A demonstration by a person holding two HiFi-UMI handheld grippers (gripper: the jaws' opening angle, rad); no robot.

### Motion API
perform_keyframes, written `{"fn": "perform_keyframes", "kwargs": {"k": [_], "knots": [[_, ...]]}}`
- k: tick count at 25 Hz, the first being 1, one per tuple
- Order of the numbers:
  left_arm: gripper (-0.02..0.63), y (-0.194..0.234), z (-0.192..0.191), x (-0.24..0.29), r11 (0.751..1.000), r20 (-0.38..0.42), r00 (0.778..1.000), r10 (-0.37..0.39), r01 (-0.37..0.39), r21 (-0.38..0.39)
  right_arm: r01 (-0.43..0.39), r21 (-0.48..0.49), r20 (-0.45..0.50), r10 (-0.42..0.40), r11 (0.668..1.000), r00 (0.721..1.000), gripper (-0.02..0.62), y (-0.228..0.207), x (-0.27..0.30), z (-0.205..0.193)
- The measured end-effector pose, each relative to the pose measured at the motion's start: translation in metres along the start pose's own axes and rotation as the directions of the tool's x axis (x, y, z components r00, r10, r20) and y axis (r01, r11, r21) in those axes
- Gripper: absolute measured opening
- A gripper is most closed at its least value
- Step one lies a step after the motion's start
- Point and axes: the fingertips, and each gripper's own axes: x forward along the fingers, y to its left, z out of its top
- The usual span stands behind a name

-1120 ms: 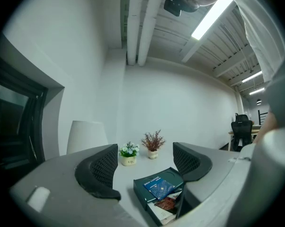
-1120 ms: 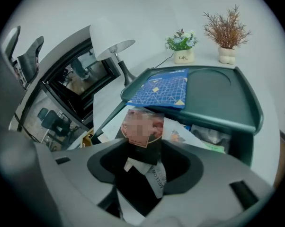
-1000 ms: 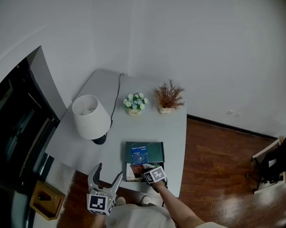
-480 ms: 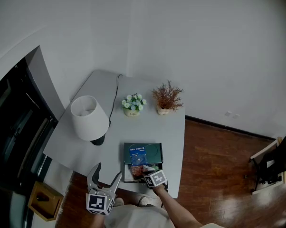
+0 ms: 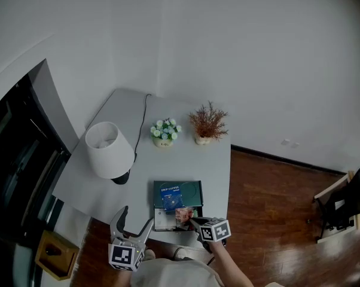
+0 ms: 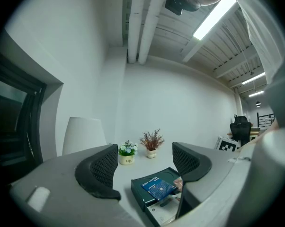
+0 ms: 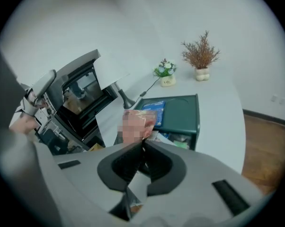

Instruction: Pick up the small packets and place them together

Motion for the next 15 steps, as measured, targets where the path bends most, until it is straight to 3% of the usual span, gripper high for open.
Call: {"fn": "perform_keyframes", "kwargs": {"k": [4,9,15], "knots": [[0.35,-0.006,0.001,0.005,1.0,0.001,1.0,-0.016,0.016,-0.001,0.085,0.018,0.049,-0.085,0.996,0.995,0.035,-0.039,-0.004,0.038],[0.35,-0.014,0.006,0.008,0.999,-0.001,0.999,-0.033,0.033,0.012,0.182,0.028,0.002,-0.182,0.983,0.983,0.04,-0.083,0.016,0.06],[0.35,-0.01,0.008,0.002,1.0,0.005,1.0,-0.008,0.007,0.011,0.316,-0.021,-0.072,-0.317,0.949,0.946,0.046,-0.114,0.037,0.059]]}}
